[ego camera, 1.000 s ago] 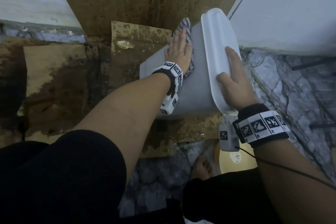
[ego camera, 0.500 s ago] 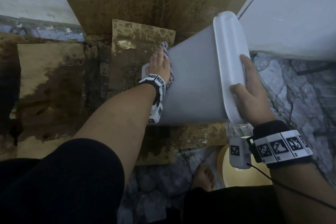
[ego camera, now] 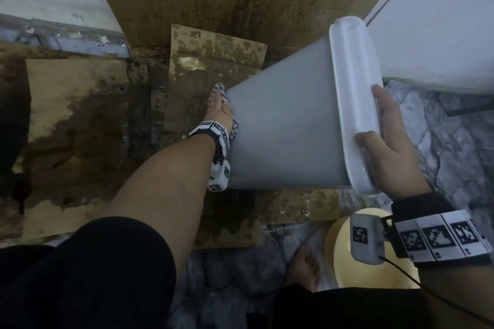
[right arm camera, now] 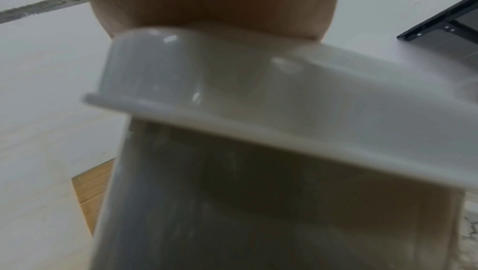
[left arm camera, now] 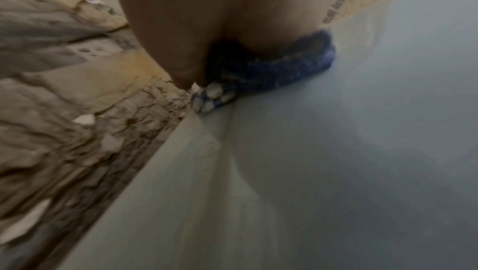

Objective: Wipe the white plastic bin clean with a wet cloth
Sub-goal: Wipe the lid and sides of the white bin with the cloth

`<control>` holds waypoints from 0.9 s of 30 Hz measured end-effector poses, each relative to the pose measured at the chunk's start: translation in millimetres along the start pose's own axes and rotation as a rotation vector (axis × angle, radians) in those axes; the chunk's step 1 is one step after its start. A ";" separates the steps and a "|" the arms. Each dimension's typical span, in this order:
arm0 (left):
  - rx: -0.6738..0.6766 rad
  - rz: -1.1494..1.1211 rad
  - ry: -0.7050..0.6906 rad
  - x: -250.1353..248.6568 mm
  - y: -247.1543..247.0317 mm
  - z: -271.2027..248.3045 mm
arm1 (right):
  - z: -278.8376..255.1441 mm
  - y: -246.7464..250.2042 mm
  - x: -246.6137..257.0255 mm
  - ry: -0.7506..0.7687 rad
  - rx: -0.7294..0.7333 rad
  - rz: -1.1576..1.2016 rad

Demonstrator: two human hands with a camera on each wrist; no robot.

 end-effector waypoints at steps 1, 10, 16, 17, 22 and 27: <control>-0.001 0.002 0.017 4.0 1.5 -3.5 | -0.6 -0.1 1.4 -0.001 -0.002 -0.004; 0.076 0.175 0.072 23.1 6.9 -56.1 | -4.0 -2.1 18.8 0.026 -0.040 -0.096; 0.201 0.404 0.092 39.8 5.5 -117.5 | -4.2 -4.8 22.4 0.040 -0.068 -0.188; 0.214 0.411 0.095 43.4 5.1 -127.3 | -4.5 -5.3 23.3 0.044 -0.070 -0.193; 0.089 0.169 0.251 57.5 23.0 -169.4 | -10.5 -10.0 37.2 0.056 -0.069 -0.202; -0.140 -0.239 0.360 51.9 43.5 -209.0 | -16.0 -25.9 58.1 0.066 -0.008 -0.292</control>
Point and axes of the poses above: each hand's wrist, its own z-axis towards the middle knuckle, its own y-axis out of the back of the hand, x = y × z, the point moved 9 cm from there along z, towards the middle knuckle, and after that the axes turned 5 degrees about -y, right-handed, at the moved point
